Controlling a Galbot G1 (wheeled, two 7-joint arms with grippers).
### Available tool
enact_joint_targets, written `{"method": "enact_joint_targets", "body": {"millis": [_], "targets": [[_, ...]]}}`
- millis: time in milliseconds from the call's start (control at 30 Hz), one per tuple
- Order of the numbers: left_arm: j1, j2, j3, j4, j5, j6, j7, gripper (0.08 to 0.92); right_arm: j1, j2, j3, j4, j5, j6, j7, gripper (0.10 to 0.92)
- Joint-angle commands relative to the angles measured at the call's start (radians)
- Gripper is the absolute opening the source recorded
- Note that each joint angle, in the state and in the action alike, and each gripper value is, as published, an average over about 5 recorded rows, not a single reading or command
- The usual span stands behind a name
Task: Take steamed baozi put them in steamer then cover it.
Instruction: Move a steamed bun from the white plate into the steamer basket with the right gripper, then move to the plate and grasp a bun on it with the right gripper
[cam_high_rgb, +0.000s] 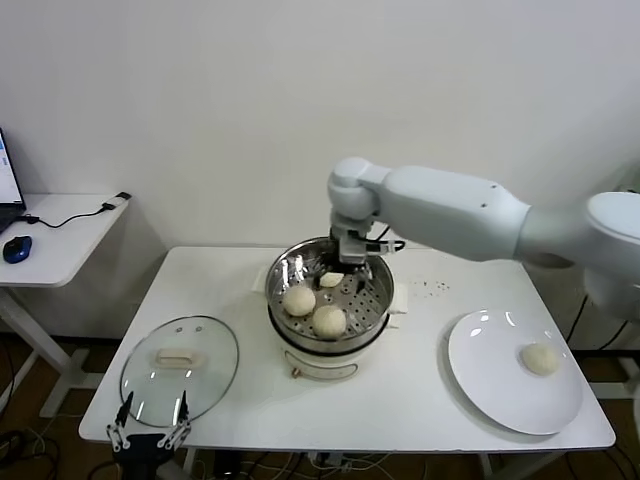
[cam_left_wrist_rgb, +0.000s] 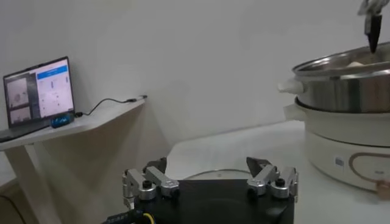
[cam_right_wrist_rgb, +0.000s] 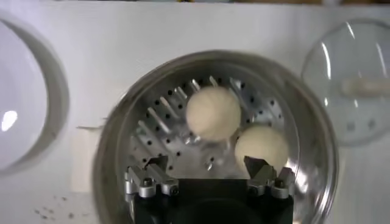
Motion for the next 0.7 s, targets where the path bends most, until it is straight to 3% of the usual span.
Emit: {"method": "enact_joint_targets", "body": {"millis": [33, 167, 267, 700], "targets": [[0.0, 0.0, 0.006, -0.004, 0.004, -0.001, 0.001, 0.823, 0.216, -0.292, -0.233, 0.058, 0.371, -0.484, 0.152, 0.823], [0.001, 0.0, 0.011, -0.007, 0.006, -0.005, 0.001, 0.823, 0.192, -0.455, -0.22, 0.102, 0.532, -0.72, 0.142, 0.823], [0.005, 0.001, 0.009, -0.01, 0.005, -0.007, 0.001, 0.823, 0.129, -0.551, -0.182, 0.104, 0.52, -0.769, 0.138, 0.823], [0.029, -0.003, -0.004, -0.026, 0.004, -0.023, -0.002, 0.823, -0.218, -0.713, -0.003, -0.059, 0.145, -0.578, 0.019, 0.823]]}}
